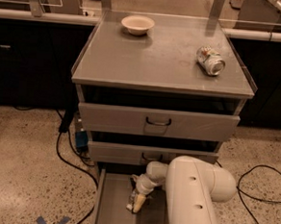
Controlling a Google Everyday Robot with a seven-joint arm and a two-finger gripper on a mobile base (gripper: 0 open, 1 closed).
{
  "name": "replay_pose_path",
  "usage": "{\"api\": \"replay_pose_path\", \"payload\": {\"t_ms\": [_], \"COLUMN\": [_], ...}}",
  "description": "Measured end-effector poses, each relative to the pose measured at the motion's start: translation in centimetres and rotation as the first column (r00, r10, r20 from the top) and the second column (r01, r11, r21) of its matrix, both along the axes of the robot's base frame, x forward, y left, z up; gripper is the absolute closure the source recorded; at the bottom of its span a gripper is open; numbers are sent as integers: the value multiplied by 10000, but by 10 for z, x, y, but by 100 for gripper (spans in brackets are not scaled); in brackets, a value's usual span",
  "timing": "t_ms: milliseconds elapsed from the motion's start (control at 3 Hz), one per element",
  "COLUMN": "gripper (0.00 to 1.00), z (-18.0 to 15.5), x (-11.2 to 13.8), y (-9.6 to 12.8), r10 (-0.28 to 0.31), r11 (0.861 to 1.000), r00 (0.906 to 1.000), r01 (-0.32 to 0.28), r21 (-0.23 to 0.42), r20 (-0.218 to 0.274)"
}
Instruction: Pick blue plastic bottle from bottom drawer and place on counter
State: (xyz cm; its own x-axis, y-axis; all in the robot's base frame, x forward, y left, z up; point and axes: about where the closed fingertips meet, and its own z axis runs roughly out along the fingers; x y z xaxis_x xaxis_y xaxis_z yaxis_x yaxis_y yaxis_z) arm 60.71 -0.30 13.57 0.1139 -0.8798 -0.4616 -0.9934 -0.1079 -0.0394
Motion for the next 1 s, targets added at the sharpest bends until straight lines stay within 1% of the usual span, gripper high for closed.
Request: {"api": "replay_pose_path", "payload": {"t_ms": [333, 667, 1000], "gripper": [0, 0, 19], "z": [-9, -19, -18], "x": [2, 9, 16], "y": [3, 11, 9], "r10": [-88, -74, -116], "r11": [9982, 9921, 9921], "r00": [10000, 9999, 9999], "r01": [88, 84, 112], "r21": [600, 1253, 1249], "r20": [-3, -88, 25]}}
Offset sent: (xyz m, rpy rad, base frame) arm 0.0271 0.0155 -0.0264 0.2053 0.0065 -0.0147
